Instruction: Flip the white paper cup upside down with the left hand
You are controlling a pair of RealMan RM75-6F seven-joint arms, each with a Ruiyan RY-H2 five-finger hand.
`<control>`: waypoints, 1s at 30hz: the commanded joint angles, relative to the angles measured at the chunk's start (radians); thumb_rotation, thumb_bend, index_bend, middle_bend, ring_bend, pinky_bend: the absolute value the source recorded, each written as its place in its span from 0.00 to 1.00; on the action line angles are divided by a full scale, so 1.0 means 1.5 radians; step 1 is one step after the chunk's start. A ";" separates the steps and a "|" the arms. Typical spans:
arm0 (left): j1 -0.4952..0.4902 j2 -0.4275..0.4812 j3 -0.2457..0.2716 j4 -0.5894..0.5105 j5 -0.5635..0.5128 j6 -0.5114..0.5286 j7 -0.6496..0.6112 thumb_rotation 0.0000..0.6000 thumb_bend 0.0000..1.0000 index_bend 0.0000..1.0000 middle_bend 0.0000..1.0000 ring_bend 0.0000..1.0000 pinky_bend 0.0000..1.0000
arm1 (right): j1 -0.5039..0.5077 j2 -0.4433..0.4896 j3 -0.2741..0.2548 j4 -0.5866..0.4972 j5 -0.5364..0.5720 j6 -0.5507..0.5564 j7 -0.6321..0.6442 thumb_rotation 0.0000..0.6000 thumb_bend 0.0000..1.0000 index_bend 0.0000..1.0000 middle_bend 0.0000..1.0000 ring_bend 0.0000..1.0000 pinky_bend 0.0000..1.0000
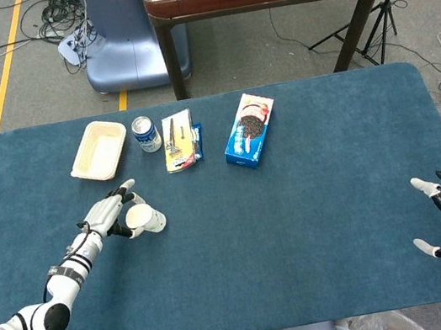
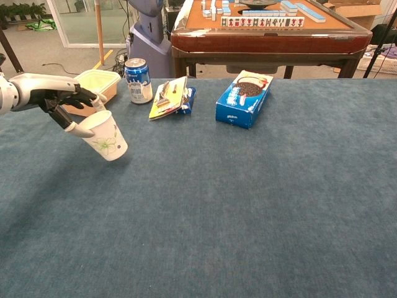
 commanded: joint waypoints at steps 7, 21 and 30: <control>0.039 -0.082 -0.043 0.077 0.144 -0.040 -0.188 1.00 0.23 0.35 0.00 0.00 0.00 | -0.006 0.003 -0.001 -0.001 0.004 0.006 0.001 1.00 0.10 0.15 0.22 0.01 0.00; 0.047 -0.128 -0.023 0.189 0.229 -0.045 -0.299 1.00 0.23 0.29 0.00 0.00 0.00 | -0.013 0.005 -0.001 0.001 0.005 0.013 0.005 1.00 0.10 0.15 0.22 0.01 0.00; 0.055 -0.093 0.005 0.202 0.283 -0.015 -0.286 1.00 0.23 0.00 0.00 0.00 0.00 | -0.017 0.009 -0.001 -0.002 0.004 0.017 0.006 1.00 0.10 0.15 0.22 0.01 0.00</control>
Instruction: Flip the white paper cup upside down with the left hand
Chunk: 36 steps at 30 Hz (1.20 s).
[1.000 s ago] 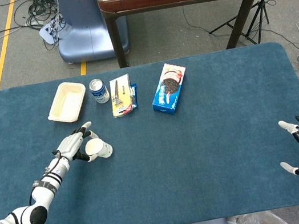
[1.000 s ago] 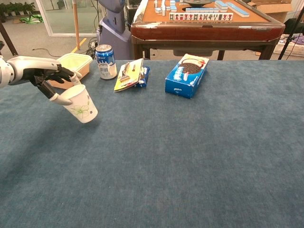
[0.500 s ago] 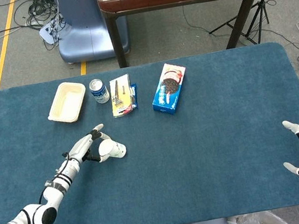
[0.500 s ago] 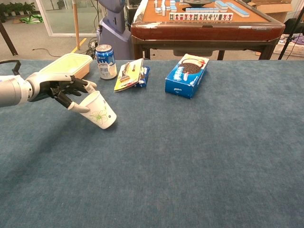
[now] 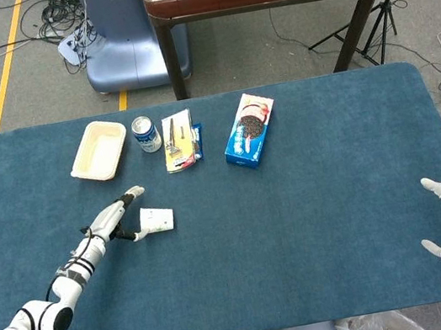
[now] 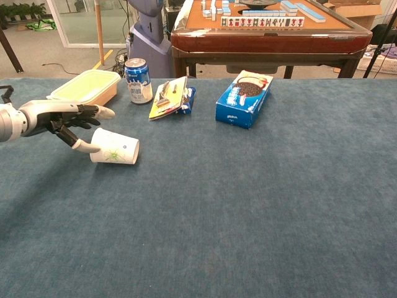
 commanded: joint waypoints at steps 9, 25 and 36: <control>-0.004 0.086 0.019 -0.099 -0.003 0.061 0.188 1.00 0.23 0.17 0.00 0.00 0.00 | -0.001 -0.002 0.000 0.002 -0.003 -0.001 0.001 1.00 0.10 0.15 0.22 0.01 0.00; -0.094 0.032 0.047 -0.243 -0.281 0.207 0.732 1.00 0.23 0.21 0.00 0.00 0.00 | 0.003 -0.008 0.002 0.010 0.002 -0.010 0.008 1.00 0.10 0.15 0.22 0.01 0.00; -0.163 -0.004 0.056 -0.274 -0.445 0.231 0.866 1.00 0.23 0.21 0.00 0.00 0.00 | 0.001 -0.010 0.002 0.018 0.005 -0.009 0.015 1.00 0.10 0.15 0.22 0.01 0.00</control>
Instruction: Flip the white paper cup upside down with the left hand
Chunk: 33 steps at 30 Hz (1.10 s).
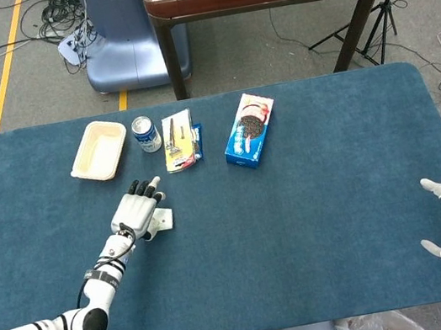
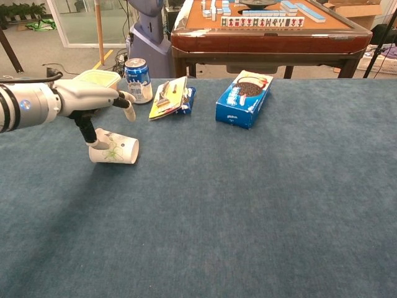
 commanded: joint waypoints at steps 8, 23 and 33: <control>-0.061 -0.044 0.004 0.012 -0.139 0.020 0.060 1.00 0.23 0.20 0.00 0.00 0.00 | -0.002 0.000 -0.001 0.006 0.002 0.001 0.008 1.00 0.10 0.15 0.22 0.01 0.00; -0.096 -0.074 0.022 0.048 -0.212 0.028 0.087 1.00 0.23 0.28 0.00 0.00 0.00 | -0.010 0.000 -0.002 0.013 0.004 0.009 0.015 1.00 0.10 0.15 0.22 0.01 0.00; -0.104 -0.076 0.032 0.037 -0.218 0.038 0.094 1.00 0.23 0.29 0.00 0.00 0.00 | -0.010 0.000 -0.002 0.011 0.005 0.007 0.013 1.00 0.10 0.15 0.22 0.01 0.00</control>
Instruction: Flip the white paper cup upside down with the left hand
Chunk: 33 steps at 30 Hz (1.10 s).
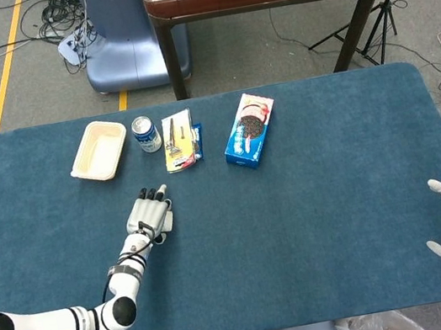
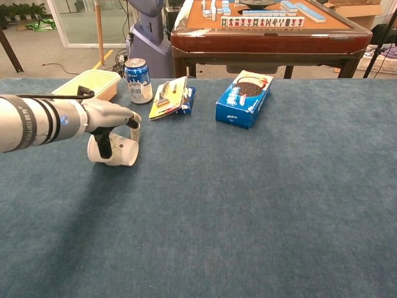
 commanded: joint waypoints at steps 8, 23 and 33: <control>0.000 -0.012 0.005 0.017 0.009 0.001 -0.010 1.00 0.23 0.34 0.00 0.00 0.00 | -0.004 0.001 -0.001 -0.001 0.002 0.004 -0.001 1.00 0.10 0.15 0.22 0.01 0.00; 0.043 0.008 -0.015 0.028 0.083 -0.004 -0.110 1.00 0.23 0.40 0.00 0.00 0.00 | -0.006 0.001 0.000 -0.004 0.001 0.004 -0.003 1.00 0.10 0.15 0.22 0.01 0.00; 0.132 0.058 -0.087 0.032 0.233 -0.111 -0.405 1.00 0.23 0.41 0.00 0.00 0.00 | -0.004 0.002 0.001 -0.008 -0.002 0.003 -0.009 1.00 0.10 0.15 0.22 0.01 0.00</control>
